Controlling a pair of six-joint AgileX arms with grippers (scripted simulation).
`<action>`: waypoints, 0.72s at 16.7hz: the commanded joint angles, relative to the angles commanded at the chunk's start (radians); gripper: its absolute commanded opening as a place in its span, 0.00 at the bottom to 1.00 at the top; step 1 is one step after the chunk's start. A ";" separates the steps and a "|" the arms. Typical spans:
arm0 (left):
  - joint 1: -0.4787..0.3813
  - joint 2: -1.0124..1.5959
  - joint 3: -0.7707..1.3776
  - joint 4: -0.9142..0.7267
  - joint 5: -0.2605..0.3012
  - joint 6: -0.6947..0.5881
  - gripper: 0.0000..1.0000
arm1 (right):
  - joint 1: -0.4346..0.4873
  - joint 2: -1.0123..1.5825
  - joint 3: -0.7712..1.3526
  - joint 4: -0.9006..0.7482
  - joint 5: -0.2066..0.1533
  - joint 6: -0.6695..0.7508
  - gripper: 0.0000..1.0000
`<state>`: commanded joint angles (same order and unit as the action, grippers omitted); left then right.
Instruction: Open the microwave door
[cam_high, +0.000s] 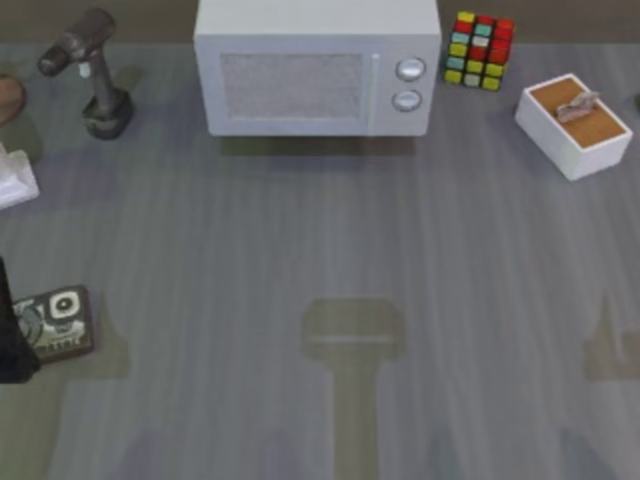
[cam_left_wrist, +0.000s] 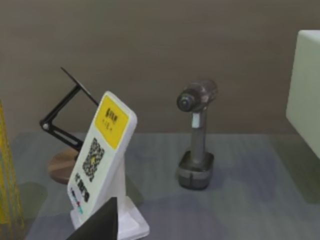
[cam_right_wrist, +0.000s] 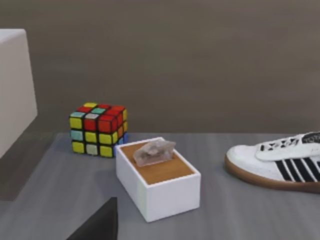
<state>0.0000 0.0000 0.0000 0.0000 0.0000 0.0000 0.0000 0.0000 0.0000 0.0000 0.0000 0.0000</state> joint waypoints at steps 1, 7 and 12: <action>0.000 0.000 0.000 0.000 0.000 0.000 1.00 | 0.000 0.000 0.000 0.000 0.000 0.000 1.00; -0.082 0.157 0.138 -0.018 -0.072 -0.033 1.00 | 0.000 0.000 0.000 0.000 0.000 0.000 1.00; -0.258 0.567 0.458 -0.039 -0.229 -0.121 1.00 | 0.000 0.000 0.000 0.000 0.000 0.000 1.00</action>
<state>-0.2575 0.5667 0.4582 -0.0389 -0.2293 -0.1209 0.0000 0.0000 0.0000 0.0000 0.0000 0.0000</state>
